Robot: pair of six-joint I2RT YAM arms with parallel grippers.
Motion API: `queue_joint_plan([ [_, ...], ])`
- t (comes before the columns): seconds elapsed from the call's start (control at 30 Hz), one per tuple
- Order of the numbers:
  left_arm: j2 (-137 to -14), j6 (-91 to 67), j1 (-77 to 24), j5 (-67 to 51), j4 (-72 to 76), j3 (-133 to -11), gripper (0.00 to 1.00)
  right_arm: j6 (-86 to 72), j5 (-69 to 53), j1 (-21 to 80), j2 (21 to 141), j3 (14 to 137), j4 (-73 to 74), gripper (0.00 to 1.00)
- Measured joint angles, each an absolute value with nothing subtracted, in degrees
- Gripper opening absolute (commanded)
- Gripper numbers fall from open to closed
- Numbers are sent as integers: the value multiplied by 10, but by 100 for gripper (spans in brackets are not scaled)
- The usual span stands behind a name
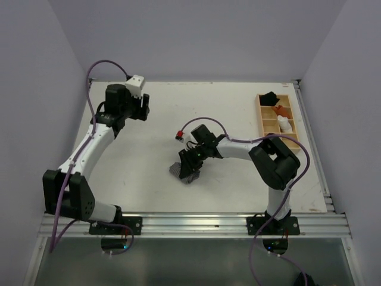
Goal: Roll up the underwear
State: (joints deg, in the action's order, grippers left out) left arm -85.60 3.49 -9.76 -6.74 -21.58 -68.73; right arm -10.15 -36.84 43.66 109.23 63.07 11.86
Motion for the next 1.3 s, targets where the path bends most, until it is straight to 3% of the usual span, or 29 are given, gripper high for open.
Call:
queue_joint_plan([
  [0.2,-762,-15,-97,-150,-8,-661,82,-105,-413,423,1105,630,109,20],
  [0.23,-767,-24,-96,-180,14,-668,100,-105,-417,423,1106,630,109,20],
  [0.47,-910,-52,-93,-392,8,-795,100,-108,-432,423,1108,623,97,20],
  [0.77,-888,-134,-90,-393,-13,-768,100,-120,-463,421,1120,622,84,21],
  [0.9,-902,-119,-81,-458,-37,-786,100,-129,-488,414,1130,620,74,22],
  [0.97,-923,-88,-79,-484,-89,-798,98,-131,-501,411,1137,622,72,22],
  [1.07,-937,-45,-79,-487,-153,-764,87,-135,-520,408,1147,626,72,22],
  [1.1,-935,-33,-79,-486,-168,-741,77,-138,-528,407,1151,627,70,22],
  [1.17,-922,-10,-81,-468,-192,-690,66,-144,-543,404,1157,627,66,22],
  [1.3,-905,58,-115,-395,-272,-634,55,-154,-571,400,1170,626,61,23],
])
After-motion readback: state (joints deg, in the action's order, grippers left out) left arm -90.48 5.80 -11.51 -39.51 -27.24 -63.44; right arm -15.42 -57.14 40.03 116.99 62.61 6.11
